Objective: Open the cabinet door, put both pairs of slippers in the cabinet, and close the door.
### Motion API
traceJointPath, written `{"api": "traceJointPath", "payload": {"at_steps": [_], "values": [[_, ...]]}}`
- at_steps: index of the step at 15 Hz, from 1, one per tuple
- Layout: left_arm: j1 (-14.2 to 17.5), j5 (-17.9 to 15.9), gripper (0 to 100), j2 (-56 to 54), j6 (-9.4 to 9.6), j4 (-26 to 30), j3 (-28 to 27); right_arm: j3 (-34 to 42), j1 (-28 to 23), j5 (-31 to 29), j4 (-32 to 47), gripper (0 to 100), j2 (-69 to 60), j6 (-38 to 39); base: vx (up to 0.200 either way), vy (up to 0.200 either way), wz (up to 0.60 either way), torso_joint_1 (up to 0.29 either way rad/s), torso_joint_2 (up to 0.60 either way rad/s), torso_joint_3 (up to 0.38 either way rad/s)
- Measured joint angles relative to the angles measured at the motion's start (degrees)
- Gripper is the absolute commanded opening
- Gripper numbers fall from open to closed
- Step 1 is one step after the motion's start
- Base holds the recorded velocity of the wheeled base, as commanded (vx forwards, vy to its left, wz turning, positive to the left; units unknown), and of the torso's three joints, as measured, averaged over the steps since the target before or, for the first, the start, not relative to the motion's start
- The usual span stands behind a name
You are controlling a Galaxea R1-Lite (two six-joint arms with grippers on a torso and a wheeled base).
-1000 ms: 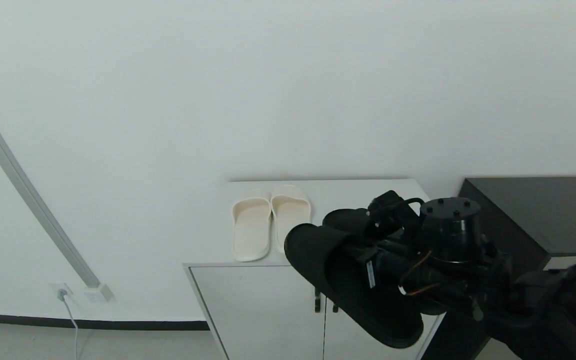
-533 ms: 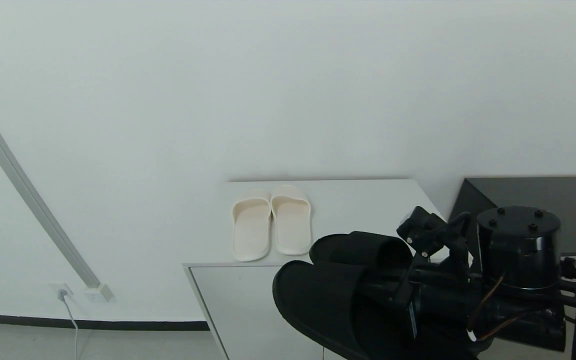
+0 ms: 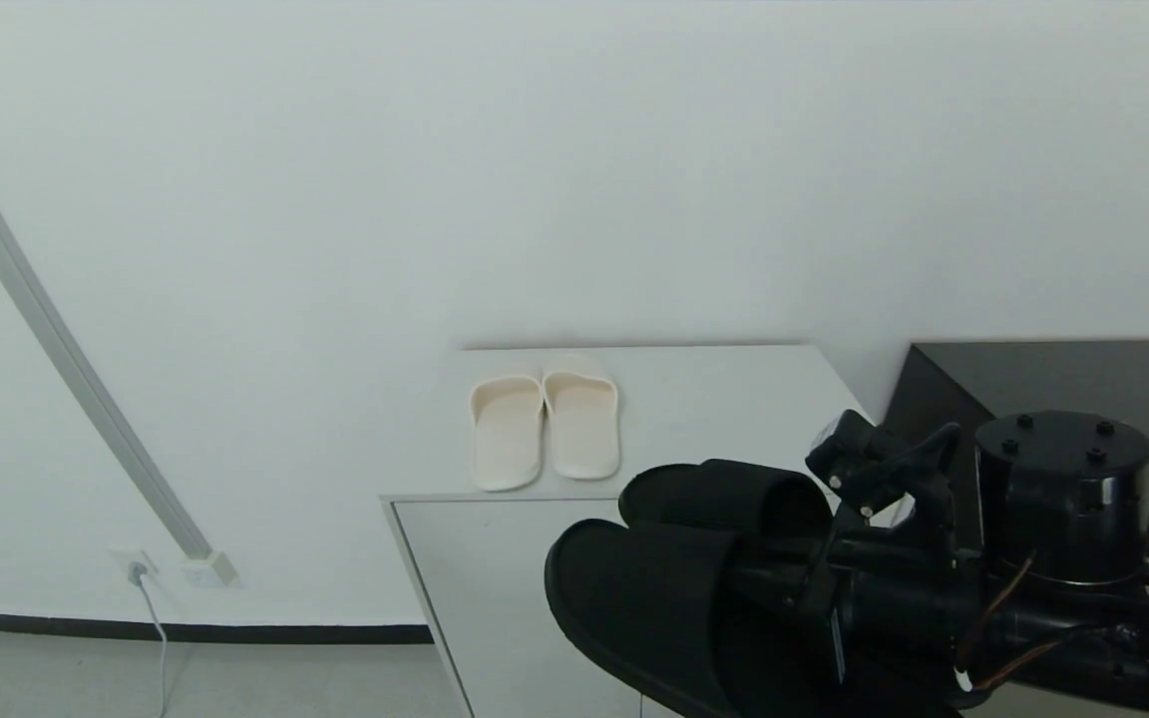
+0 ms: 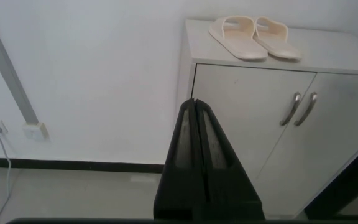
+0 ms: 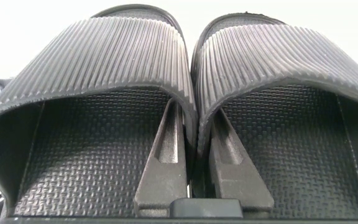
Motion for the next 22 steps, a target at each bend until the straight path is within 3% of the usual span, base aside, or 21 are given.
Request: {"api": "traceJointPath", "payload": {"at_steps": [14,22], "values": [[-0.02,0.11,0,0.0,0.07,0.0,0.0,0.61,0.18,-0.28,-0.33,0,1.16,-0.12,0.0,0.0,0.0,-0.002,0.0,0.003],[-0.02,0.02,0,0.0,0.0,0.0,0.0,0.78,0.18,-0.37,-0.38,0,1.72,-0.06,0.0,0.0,0.0,-0.173,0.4,0.224]]}}
